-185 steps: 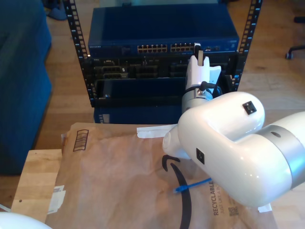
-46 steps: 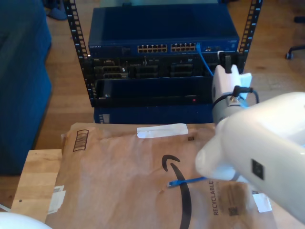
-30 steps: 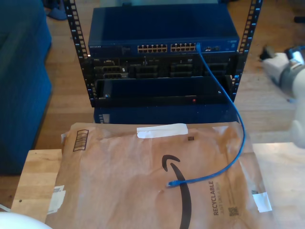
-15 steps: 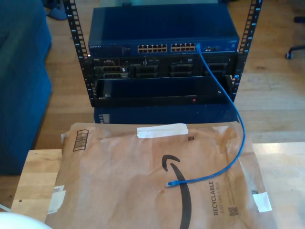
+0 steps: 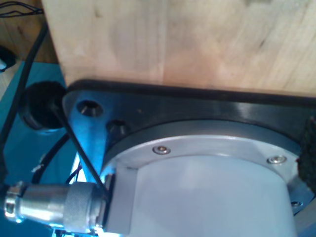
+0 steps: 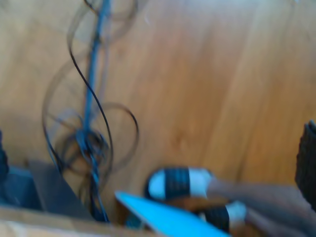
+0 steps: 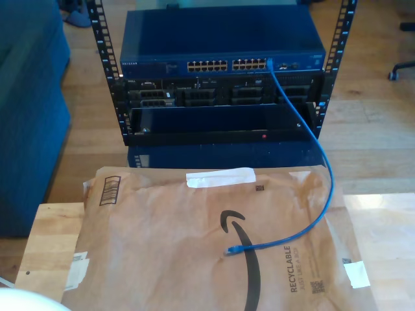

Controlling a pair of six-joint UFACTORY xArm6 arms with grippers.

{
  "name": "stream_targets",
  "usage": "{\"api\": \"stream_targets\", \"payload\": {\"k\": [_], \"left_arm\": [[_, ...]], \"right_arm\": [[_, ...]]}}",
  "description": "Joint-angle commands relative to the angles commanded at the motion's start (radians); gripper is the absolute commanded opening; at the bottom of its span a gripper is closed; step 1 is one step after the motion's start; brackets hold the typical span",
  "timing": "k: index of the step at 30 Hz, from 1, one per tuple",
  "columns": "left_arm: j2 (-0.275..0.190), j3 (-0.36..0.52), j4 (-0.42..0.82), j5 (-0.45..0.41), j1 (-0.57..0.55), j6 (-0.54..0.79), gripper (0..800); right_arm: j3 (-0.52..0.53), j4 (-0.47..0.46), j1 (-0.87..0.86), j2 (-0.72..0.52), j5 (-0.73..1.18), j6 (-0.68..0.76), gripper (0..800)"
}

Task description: Grab the cable and plug it in

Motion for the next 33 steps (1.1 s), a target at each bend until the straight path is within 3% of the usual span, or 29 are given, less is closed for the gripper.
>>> {"api": "stream_targets", "payload": {"k": [11, 15, 25, 30, 33], "left_arm": [[0.0, 0.0, 0.0, 0.0, 0.0, 0.0, 800], [0.0, 0.0, 0.0, 0.0, 0.0, 0.0, 800], [0.0, 0.002, 0.0, 0.0, 0.0, 0.0, 800], [0.0, 0.0, 0.0, 0.0, 0.0, 0.0, 800], [0.0, 0.002, 0.0, 0.0, 0.0, 0.0, 800]], "right_arm": [[0.138, 0.057, -0.141, -0.014, 0.008, -0.051, 798], [0.152, 0.149, -0.218, 0.023, -0.023, -0.054, 798], [0.193, 0.163, -0.249, 0.066, -0.098, -0.049, 798], [0.235, 0.27, -0.368, 0.098, -0.163, -0.054, 798], [0.239, 0.276, -0.374, 0.109, -0.172, -0.086, 799]]}}
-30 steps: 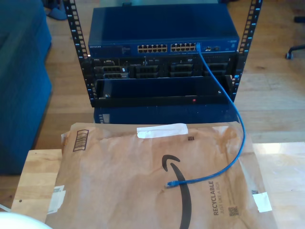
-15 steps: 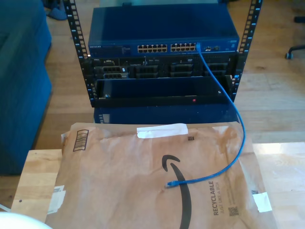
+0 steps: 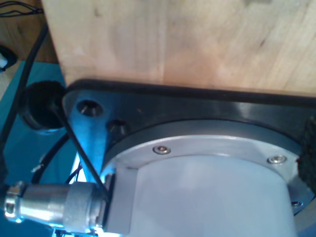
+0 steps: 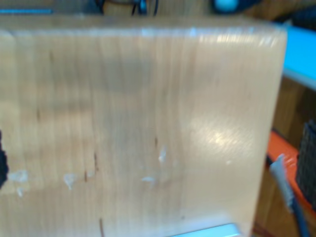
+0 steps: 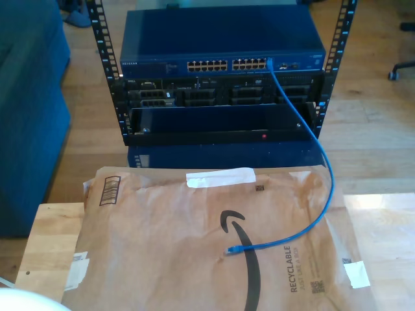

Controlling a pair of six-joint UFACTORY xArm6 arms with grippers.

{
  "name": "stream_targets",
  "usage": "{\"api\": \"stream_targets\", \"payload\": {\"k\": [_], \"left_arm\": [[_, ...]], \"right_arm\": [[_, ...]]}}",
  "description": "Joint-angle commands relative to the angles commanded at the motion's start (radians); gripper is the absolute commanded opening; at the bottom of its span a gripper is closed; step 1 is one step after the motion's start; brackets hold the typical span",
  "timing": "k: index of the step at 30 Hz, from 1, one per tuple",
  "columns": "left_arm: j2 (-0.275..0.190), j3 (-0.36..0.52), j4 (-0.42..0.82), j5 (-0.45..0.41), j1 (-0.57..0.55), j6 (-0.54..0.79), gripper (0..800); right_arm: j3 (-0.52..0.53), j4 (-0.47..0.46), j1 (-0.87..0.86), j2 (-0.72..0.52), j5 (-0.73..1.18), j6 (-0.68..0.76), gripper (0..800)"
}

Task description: Grab the cable and plug it in

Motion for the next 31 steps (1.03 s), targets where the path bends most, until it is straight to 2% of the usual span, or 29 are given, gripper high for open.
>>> {"api": "stream_targets", "payload": {"k": [7, 31], "left_arm": [[0.0, -0.002, 0.0, 0.0, 0.0, 0.0, 800], [0.0, 0.0, 0.0, 0.0, 0.0, 0.0, 800]], "right_arm": [[0.002, -0.005, -0.003, 0.011, 0.0, -0.087, 799], [0.003, -0.011, 0.0, 0.011, 0.0, -0.092, 799]]}}
